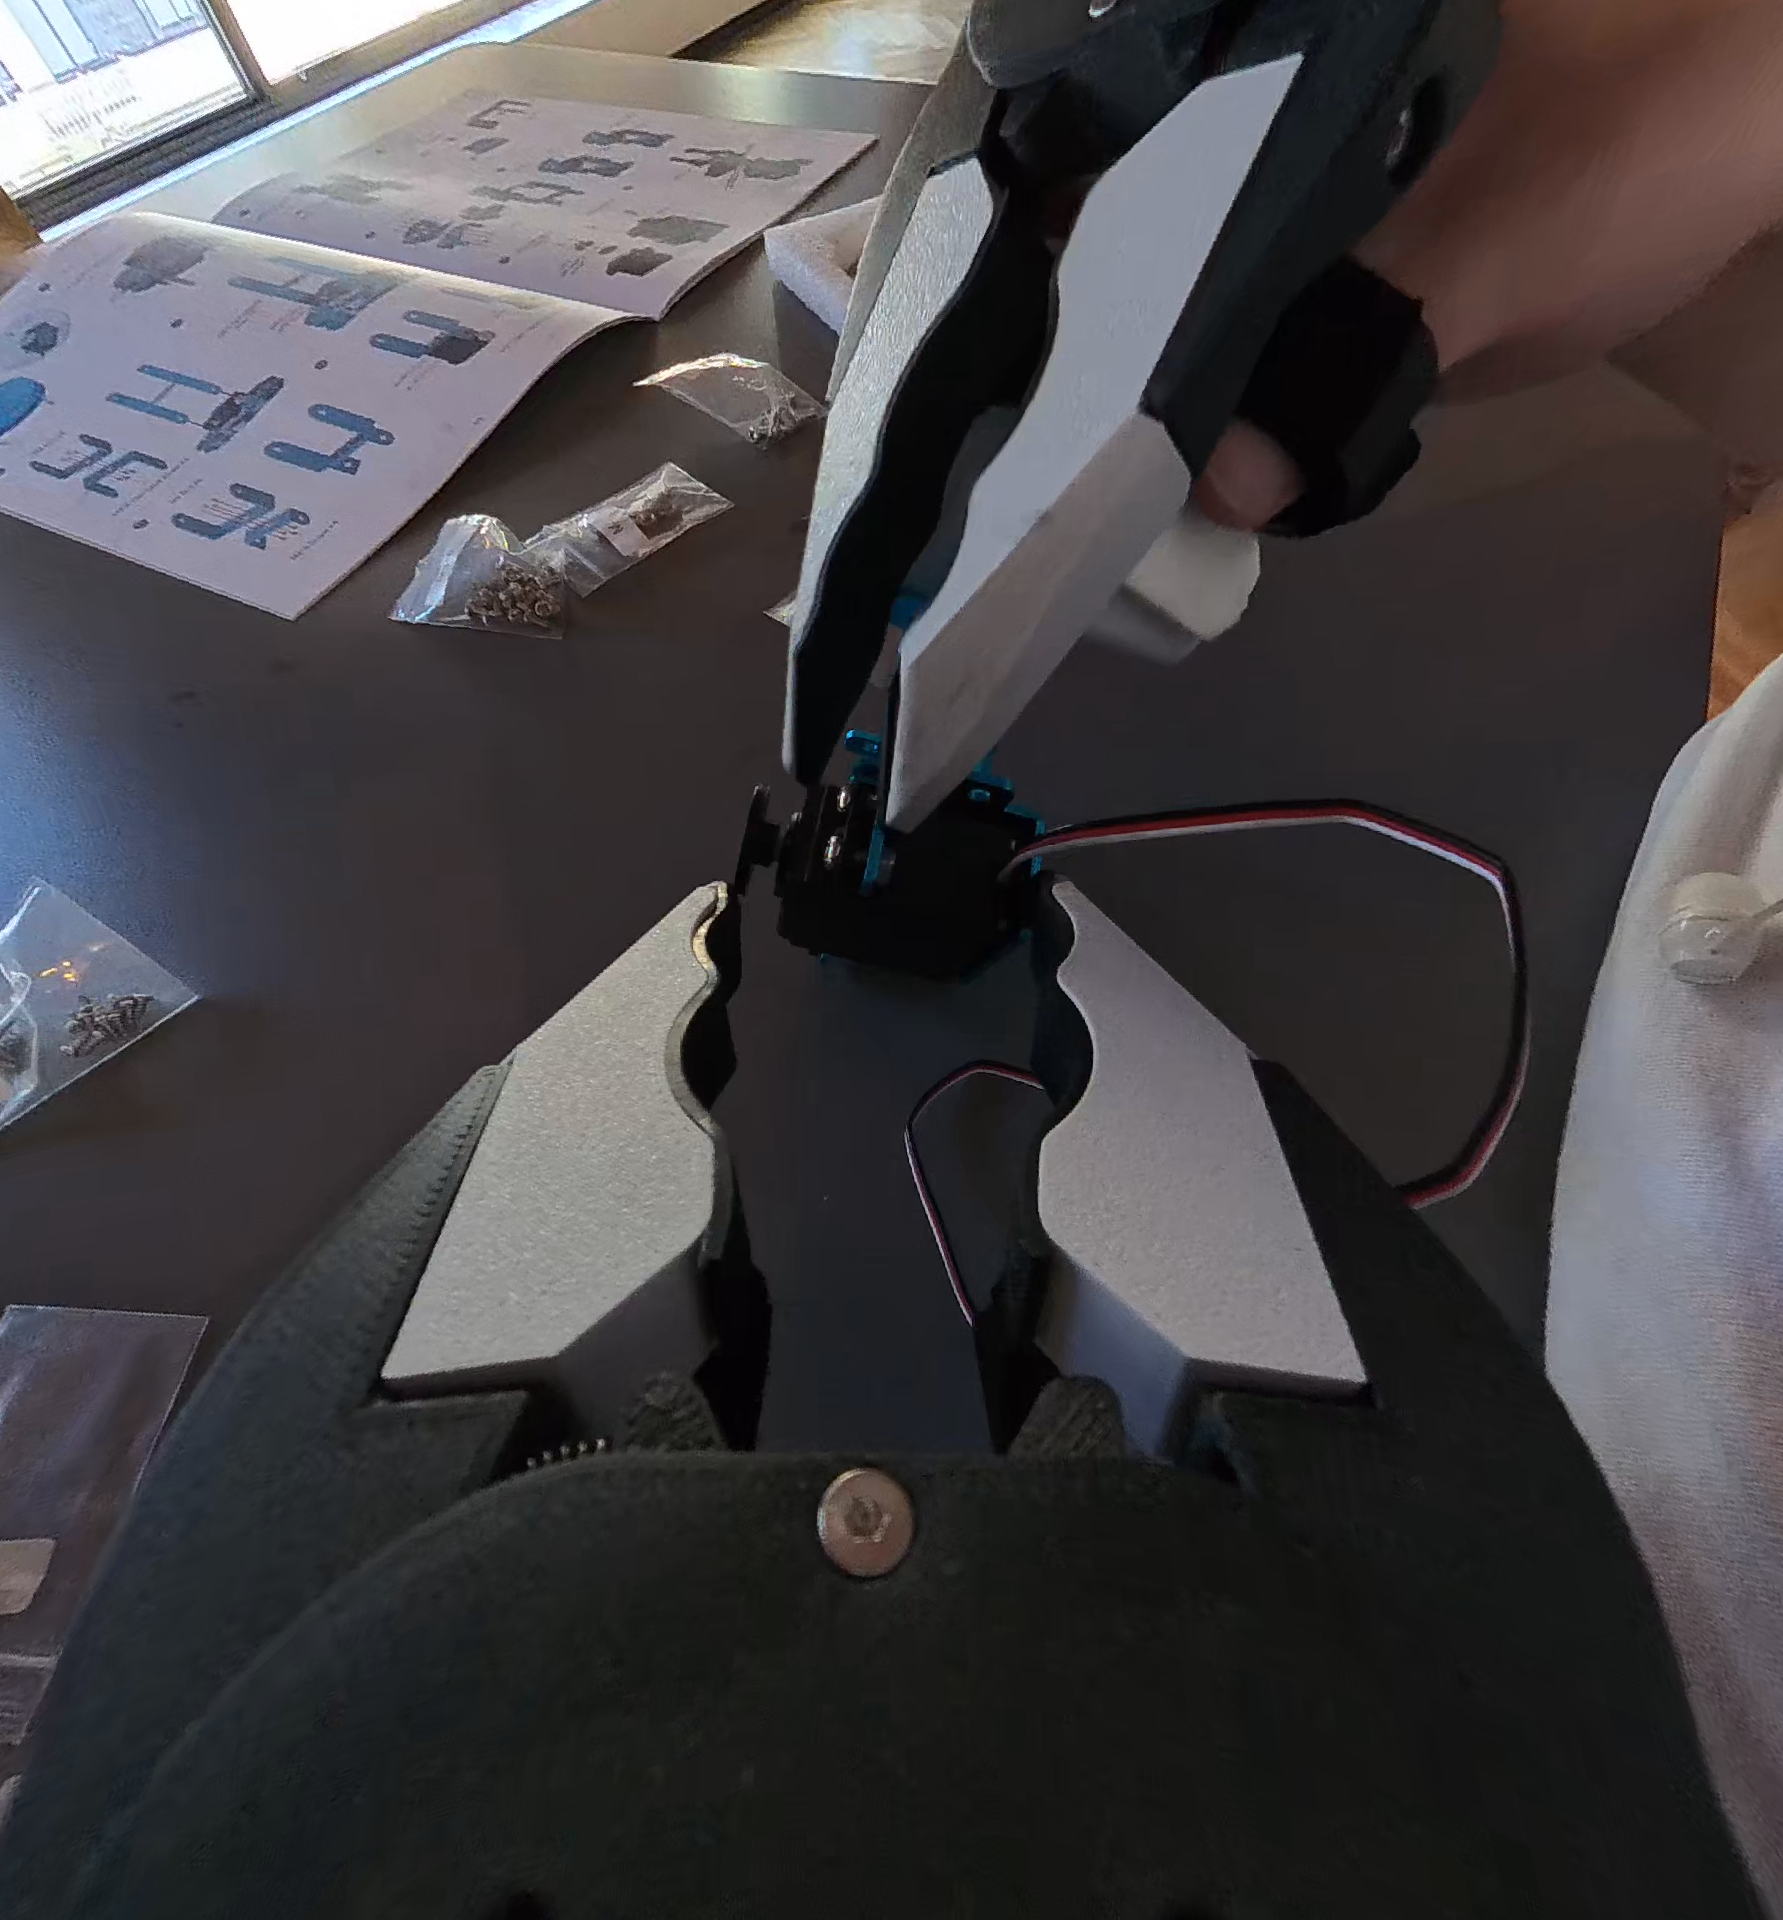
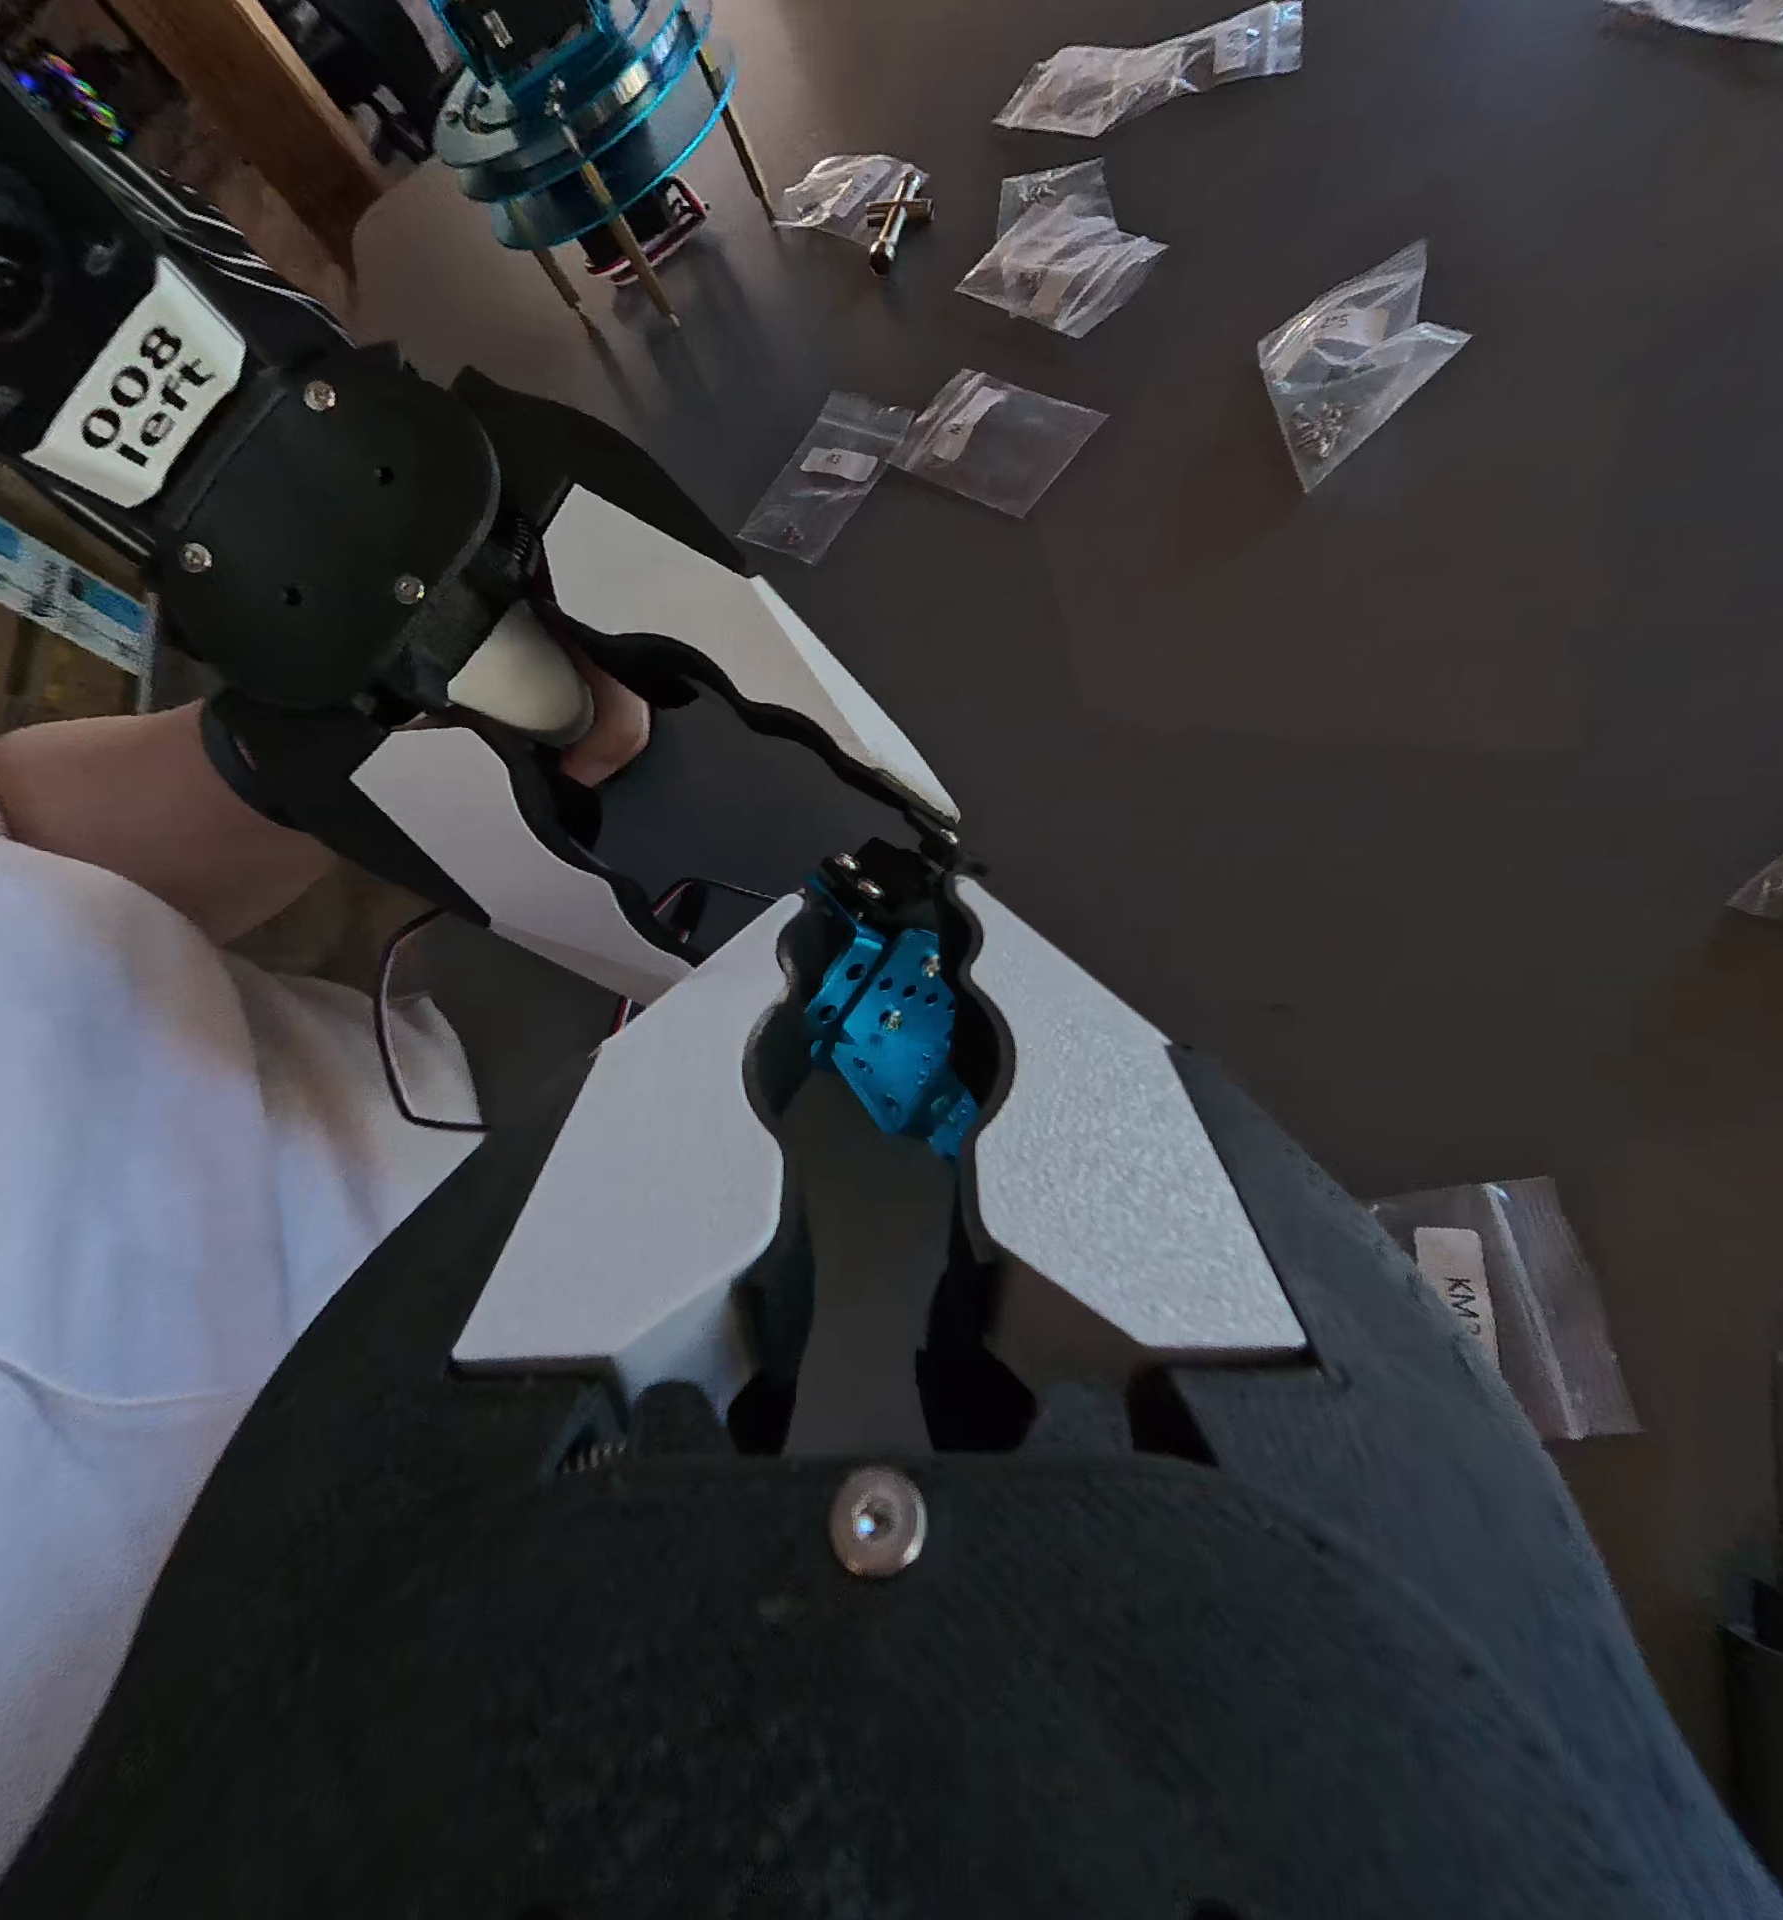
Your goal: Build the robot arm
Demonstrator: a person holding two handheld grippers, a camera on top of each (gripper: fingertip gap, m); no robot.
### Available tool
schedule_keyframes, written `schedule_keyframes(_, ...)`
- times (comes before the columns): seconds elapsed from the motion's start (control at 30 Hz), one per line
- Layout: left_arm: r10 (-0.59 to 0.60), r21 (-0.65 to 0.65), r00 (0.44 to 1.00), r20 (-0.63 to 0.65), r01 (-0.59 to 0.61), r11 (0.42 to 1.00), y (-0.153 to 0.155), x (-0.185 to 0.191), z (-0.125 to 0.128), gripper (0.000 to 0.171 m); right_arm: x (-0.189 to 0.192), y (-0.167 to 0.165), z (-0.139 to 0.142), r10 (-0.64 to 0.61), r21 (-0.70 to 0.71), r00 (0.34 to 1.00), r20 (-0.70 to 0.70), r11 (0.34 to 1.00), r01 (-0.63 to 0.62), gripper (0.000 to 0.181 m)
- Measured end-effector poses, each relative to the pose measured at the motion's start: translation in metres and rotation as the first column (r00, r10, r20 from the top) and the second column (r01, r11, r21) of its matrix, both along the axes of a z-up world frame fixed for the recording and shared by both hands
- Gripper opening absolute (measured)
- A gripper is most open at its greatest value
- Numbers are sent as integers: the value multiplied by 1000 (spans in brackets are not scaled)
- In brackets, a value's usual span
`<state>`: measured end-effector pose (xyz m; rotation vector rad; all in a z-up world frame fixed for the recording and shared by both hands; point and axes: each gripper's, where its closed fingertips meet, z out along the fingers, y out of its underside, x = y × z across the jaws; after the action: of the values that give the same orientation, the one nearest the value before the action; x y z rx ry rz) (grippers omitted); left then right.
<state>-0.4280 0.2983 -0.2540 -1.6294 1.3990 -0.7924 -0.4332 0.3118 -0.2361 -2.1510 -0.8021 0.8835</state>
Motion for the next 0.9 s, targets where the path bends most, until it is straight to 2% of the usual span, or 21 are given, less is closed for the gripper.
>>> schedule_keyframes(0.03,2,-1,1000,0,-2,1000,0,0,0,57,0,-1,2,11,-8,1000,-21,1000,-12,14)
schedule_keyframes(0.1,2,-3,1000,0,-2,1000,0,0,0,57,-2,-3,9,20,-15,997,-74,1000,-21,15)
schedule_keyframes(0.17,2,-3,1000,0,-2,1000,0,0,0,57,-3,0,11,-2,0,997,-83,1000,2,30)
schedule_keyframes(0.27,4,-3,1000,0,-4,1000,0,0,0,57,-2,3,3,-18,40,1000,11,999,17,42)
schedule_keyframes(0.37,4,2,1000,0,-4,1000,0,0,0,57,0,2,-7,-27,19,997,75,999,25,35)
schedule_keyframes(0.7,-6,11,1000,-1,6,1000,-2,1,0,57,0,-3,0,12,-60,999,-38,998,-14,23)
schedule_keyframes(0.8,-5,2,1000,0,5,1000,-1,1,0,57,-3,-2,6,0,-56,997,-72,998,-4,33)
schedule_keyframes(0.9,-5,0,1000,0,5,1000,-1,1,-1,57,-2,1,-2,-12,-28,1000,14,1000,13,40)
